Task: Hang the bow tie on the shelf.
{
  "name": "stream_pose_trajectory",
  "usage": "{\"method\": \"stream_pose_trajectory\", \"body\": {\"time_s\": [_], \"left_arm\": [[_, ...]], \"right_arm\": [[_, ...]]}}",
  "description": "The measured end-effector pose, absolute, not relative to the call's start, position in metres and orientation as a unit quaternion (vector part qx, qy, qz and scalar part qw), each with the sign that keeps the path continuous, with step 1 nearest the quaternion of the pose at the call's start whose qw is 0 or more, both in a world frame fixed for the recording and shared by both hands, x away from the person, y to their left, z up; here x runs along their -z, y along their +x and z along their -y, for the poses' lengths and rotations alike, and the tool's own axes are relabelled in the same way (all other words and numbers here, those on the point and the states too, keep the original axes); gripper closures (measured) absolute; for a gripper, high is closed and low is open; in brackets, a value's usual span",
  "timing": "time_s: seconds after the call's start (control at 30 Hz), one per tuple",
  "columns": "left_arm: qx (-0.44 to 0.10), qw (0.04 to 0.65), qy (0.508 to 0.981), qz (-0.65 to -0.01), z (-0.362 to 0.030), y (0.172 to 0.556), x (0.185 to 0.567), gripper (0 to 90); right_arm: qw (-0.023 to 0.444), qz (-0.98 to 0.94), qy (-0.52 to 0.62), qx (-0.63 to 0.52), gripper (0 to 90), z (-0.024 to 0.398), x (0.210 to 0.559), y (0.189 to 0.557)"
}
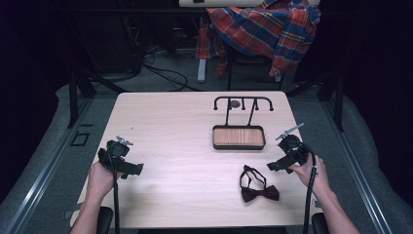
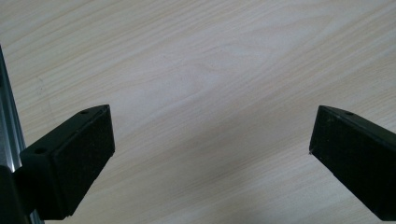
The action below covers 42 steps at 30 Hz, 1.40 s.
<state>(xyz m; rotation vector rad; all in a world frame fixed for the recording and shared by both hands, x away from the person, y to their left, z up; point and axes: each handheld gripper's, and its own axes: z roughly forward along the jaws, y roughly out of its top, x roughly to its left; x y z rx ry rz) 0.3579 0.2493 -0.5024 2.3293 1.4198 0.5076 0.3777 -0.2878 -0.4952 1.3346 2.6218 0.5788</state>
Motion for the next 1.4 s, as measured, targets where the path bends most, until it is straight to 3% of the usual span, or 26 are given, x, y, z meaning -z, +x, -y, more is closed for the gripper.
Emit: {"method": "stream_pose_trajectory", "body": {"time_s": [1.4], "left_arm": [[-0.177, 0.182, 0.828, -0.501, -0.247, 0.358, 0.502, 0.1]], "right_arm": [[0.057, -0.905, 0.386, -0.173, 0.0, 0.241, 0.512, 0.377]]}}
